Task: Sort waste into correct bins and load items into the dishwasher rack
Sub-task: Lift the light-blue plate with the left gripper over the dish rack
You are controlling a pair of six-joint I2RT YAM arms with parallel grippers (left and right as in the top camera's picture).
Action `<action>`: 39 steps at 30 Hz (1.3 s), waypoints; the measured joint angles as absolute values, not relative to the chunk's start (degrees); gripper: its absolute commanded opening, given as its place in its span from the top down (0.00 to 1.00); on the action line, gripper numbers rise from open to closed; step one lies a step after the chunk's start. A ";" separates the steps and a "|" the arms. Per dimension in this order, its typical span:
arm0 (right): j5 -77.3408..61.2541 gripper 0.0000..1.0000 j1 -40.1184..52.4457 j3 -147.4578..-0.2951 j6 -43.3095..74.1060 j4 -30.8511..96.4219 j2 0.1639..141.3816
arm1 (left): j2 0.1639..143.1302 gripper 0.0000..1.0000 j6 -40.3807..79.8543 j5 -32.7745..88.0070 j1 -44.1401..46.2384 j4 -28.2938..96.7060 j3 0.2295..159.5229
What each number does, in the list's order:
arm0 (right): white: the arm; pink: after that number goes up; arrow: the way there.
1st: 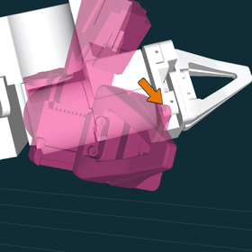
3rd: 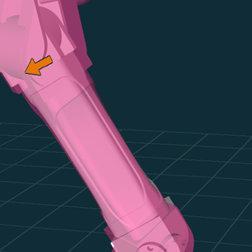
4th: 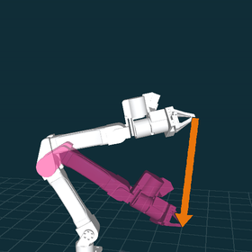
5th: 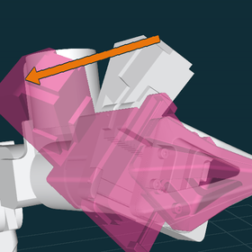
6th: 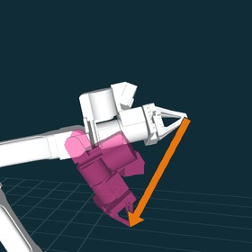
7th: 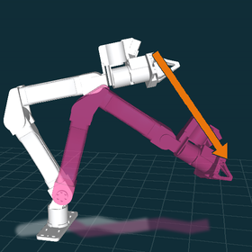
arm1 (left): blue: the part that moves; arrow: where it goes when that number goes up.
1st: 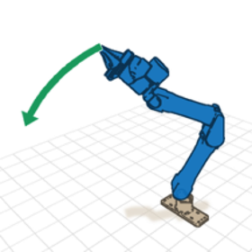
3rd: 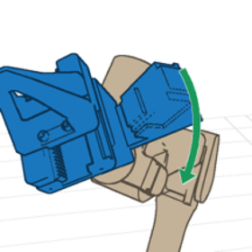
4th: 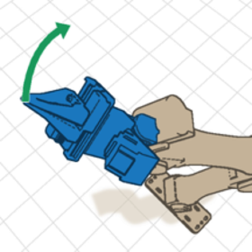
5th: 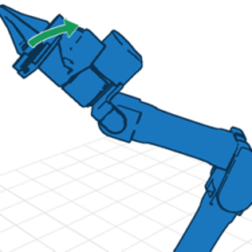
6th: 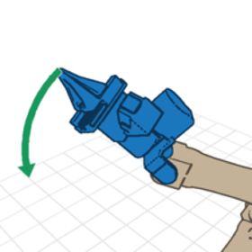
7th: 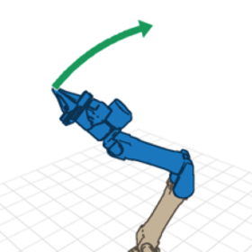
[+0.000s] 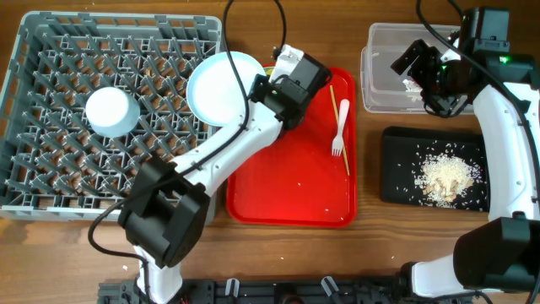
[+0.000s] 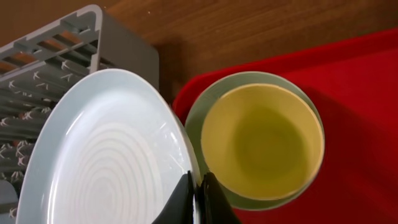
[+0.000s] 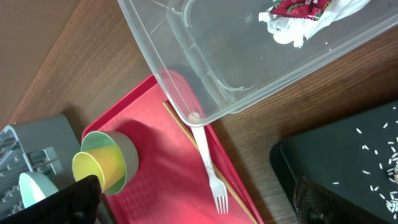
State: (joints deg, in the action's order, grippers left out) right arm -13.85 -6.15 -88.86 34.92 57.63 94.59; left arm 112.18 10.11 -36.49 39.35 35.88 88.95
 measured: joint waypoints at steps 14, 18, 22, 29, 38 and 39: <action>-13.85 0.00 -6.15 -88.86 34.89 57.63 94.59 | 102.04 0.96 13.13 -26.00 30.24 33.58 88.95; -13.85 0.00 -6.15 -88.86 34.92 57.63 94.59 | 102.00 0.96 12.49 -25.50 28.45 35.27 88.95; -13.85 0.00 -6.15 -88.86 34.92 57.63 94.59 | 102.00 0.96 12.51 -24.25 26.65 35.40 88.95; -13.85 0.00 -6.15 -88.86 34.92 57.63 94.59 | 102.00 0.96 12.73 -9.43 21.34 35.59 88.95; -13.85 0.00 -6.15 -88.86 34.92 57.63 94.59 | 99.81 0.95 15.66 -3.09 17.85 34.52 88.95; -13.85 0.01 -6.15 -88.86 34.92 57.63 94.59 | 99.11 0.94 15.84 -2.76 17.06 34.48 88.95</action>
